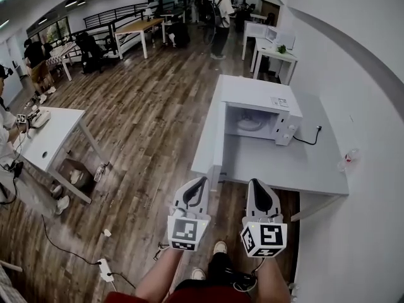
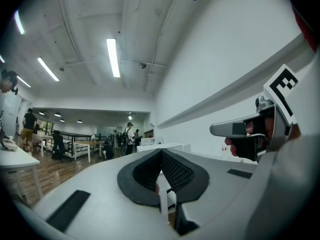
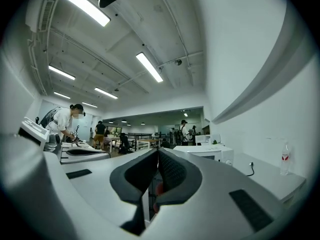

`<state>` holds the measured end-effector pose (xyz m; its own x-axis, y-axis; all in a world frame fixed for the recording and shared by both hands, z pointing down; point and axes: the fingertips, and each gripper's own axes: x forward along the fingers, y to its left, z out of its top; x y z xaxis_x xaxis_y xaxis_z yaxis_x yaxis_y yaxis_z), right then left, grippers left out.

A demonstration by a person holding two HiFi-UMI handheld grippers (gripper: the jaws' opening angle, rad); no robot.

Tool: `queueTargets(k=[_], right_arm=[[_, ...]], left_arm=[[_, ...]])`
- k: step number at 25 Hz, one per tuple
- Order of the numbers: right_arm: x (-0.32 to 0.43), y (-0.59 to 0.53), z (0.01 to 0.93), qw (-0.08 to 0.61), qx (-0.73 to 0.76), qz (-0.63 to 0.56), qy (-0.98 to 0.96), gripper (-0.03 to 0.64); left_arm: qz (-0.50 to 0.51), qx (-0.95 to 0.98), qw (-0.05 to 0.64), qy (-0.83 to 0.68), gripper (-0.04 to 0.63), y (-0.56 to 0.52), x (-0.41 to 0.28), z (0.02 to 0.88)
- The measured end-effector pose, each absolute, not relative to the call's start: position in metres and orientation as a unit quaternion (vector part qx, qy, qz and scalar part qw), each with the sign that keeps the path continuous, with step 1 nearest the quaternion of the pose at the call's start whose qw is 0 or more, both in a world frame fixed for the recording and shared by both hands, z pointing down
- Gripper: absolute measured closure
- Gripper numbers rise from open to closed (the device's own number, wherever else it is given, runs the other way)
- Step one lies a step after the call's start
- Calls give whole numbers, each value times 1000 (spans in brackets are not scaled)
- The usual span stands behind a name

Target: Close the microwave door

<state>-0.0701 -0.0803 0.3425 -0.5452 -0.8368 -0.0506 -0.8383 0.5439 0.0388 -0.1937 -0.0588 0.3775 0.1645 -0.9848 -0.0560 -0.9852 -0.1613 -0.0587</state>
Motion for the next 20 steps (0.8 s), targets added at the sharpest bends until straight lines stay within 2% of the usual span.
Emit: queueTargets(k=[8, 15, 16, 18, 20], right_arm=[[-93, -128, 371, -3, -454, 21, 891, 589], [-99, -160, 402, -21, -442, -4, 897, 589], [-99, -163, 406, -24, -441, -8, 897, 589], [-97, -168, 416, -30, -440, -19, 897, 589], [-97, -174, 423, -33, -440, -27, 897, 589]], left_arm=[[-11, -752, 43, 658, 568, -98, -210, 398], [-60, -813, 44, 578, 565, -127, -209, 441], [-72, -823, 43, 562, 550, -129, -208, 449], [-96, -842, 39, 529, 481, -131, -203, 462], [-113, -855, 38, 505, 448, -135, -200, 471]])
